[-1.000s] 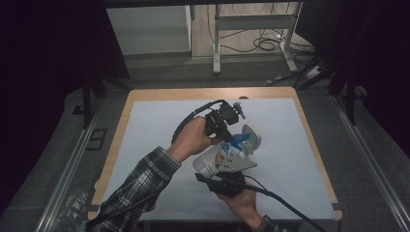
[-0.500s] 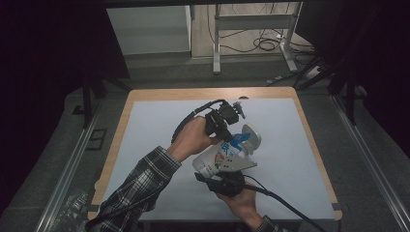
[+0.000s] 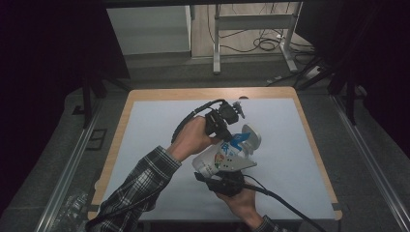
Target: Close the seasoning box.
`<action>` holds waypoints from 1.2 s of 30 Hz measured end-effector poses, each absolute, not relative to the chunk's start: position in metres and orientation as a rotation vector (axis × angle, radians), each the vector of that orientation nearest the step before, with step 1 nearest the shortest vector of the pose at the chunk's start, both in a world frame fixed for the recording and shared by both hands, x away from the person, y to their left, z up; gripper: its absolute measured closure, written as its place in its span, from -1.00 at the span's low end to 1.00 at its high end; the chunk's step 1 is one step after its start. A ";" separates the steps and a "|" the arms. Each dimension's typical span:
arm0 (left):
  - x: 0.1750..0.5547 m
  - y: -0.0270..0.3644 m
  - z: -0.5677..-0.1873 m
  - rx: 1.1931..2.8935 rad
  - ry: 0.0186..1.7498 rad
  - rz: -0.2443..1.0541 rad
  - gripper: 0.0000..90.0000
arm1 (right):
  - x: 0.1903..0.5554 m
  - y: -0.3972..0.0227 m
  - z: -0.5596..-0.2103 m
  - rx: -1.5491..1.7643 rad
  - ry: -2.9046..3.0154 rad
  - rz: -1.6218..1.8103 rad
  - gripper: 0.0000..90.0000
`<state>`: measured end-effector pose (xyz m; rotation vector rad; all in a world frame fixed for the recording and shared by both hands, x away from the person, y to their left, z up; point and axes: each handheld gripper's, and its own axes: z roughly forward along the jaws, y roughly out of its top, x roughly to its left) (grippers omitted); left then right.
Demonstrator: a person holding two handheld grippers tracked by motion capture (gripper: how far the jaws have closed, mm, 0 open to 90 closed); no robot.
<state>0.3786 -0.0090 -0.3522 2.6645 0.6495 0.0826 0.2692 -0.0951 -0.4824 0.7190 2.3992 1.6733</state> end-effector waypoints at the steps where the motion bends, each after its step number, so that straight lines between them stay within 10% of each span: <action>1: 0.379 -0.009 -0.352 2.665 0.650 0.082 1.00 | 0.269 -0.095 -0.482 0.718 2.398 1.672 0.58; 36: 0.382 -0.014 -0.353 2.682 0.655 0.083 1.00 | 0.271 -0.094 -0.478 0.706 2.383 1.680 0.58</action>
